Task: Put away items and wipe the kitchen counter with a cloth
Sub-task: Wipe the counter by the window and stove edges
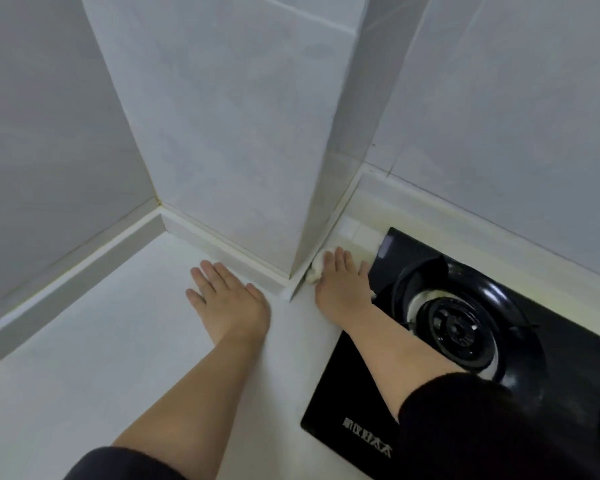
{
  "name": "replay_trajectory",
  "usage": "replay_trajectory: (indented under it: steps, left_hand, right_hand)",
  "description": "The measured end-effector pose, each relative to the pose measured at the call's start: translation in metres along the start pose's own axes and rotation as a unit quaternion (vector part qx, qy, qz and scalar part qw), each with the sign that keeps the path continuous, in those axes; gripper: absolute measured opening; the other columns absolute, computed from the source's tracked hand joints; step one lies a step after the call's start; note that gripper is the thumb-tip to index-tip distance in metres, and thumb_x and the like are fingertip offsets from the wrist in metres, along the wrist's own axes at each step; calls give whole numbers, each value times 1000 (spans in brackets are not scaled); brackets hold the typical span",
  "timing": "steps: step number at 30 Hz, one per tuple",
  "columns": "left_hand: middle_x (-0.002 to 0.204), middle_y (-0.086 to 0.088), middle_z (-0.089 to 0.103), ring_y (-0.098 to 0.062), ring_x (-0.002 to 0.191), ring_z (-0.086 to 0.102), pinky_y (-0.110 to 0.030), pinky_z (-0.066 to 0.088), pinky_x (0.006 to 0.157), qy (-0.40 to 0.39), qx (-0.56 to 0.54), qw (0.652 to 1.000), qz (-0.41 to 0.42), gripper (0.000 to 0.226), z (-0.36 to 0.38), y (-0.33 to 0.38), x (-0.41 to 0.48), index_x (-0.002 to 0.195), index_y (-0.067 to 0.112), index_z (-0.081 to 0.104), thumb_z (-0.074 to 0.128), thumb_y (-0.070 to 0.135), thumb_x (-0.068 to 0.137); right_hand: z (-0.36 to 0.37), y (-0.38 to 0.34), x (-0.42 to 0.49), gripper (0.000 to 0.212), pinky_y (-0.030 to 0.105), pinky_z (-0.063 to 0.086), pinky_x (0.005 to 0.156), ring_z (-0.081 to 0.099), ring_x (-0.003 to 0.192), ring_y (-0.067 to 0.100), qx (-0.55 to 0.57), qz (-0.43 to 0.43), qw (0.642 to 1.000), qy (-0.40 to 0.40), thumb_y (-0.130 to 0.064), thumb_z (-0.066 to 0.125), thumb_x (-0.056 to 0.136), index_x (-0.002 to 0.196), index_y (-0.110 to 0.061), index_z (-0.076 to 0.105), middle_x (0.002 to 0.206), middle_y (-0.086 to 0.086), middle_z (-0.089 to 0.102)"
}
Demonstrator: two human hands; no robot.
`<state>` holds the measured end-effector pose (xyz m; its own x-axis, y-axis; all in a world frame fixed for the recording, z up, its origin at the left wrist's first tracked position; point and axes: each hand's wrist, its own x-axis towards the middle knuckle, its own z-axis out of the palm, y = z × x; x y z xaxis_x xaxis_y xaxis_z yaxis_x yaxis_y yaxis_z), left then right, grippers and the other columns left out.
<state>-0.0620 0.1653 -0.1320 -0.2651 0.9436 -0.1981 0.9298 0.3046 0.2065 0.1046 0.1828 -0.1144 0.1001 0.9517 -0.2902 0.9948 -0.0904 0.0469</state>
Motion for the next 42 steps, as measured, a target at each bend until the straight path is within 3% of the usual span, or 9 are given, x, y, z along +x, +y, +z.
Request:
replay_trajectory:
  steps: [12, 16, 20, 25, 31, 35, 38, 40, 42]
  left_hand:
    - [159, -17, -4, -32, 146, -8, -51, 5, 116, 28, 23, 999, -34, 67, 12, 11, 16, 148, -3, -2, 15, 33, 94]
    - [159, -16, -6, -30, 146, -9, -50, 3, 117, 29, 18, 999, -32, 67, 10, 12, 17, 148, -3, -3, 15, 33, 95]
    - [159, -15, -9, -29, 146, -12, -50, -1, 118, 23, 3, 999, -33, 68, 6, 13, 17, 148, -3, -6, 13, 33, 94]
    - [159, -16, -8, -29, 146, -11, -50, -1, 118, 14, 0, 999, -30, 68, 3, 12, 15, 148, -3, -5, 15, 32, 94]
    - [159, -14, -9, -27, 146, -12, -48, -1, 118, 19, -13, 1000, -18, 70, 4, 7, 14, 149, -2, -6, 14, 35, 92]
    - [159, -12, -9, -25, 146, -12, -44, -2, 119, 27, -17, 999, 30, 76, 7, -2, 5, 150, 1, -7, 13, 47, 94]
    - [158, -12, -13, -24, 146, -16, -41, -5, 119, 15, 13, 997, 77, 80, 9, -8, -13, 149, 2, -10, 5, 56, 91]
    - [157, -10, -16, -23, 145, -18, -39, -9, 118, 4, 31, 990, 135, 83, 14, -16, -32, 149, 3, -10, -4, 58, 86]
    - [158, -12, -1, -22, 146, -8, -37, -5, 118, 24, 48, 968, 244, 80, 17, -29, -50, 149, 2, 6, -2, 56, 91]
  right_hand:
    - [-45, 47, 106, 64, 46, -1, 119, -7, 147, 27, -1, 30, 999, -31, -19, 26, 97, 150, -5, -6, 159, 14, -9]
    - [-57, 65, 138, 64, 47, 8, 118, 3, 146, 29, -13, 55, 998, -20, -19, 33, 95, 150, -5, 3, 159, 14, 1]
    - [-54, 55, 128, 57, 47, 27, 110, 26, 134, 33, 10, 69, 998, -13, -21, 36, 92, 145, -5, 20, 147, 18, 25]
    - [-32, 28, 58, 73, 49, 16, 116, -3, 144, 39, -62, -26, 996, -66, -26, 33, 95, 148, 2, -10, 156, 22, -10]
    - [-36, 57, 38, 71, 47, 12, 118, -5, 147, 29, -126, -151, 979, -61, -7, 31, 92, 149, -5, -12, 158, 13, -14]
    - [-48, 88, 89, 76, 45, 11, 118, -1, 147, 27, -116, -64, 990, -52, -1, 36, 91, 151, -12, -10, 159, 9, -11]
    - [-49, 78, 106, 70, 45, 18, 116, 9, 145, 30, -90, -34, 995, -31, -10, 37, 95, 151, -12, -4, 159, 11, 0]
    - [-49, 74, 108, 67, 46, 20, 115, 11, 144, 32, -80, -23, 996, -28, -16, 37, 96, 151, -12, -1, 158, 13, 3]
    - [-50, 76, 103, 66, 47, 21, 115, 13, 143, 33, -80, -34, 996, -34, -14, 37, 96, 151, -11, 1, 157, 14, 5]
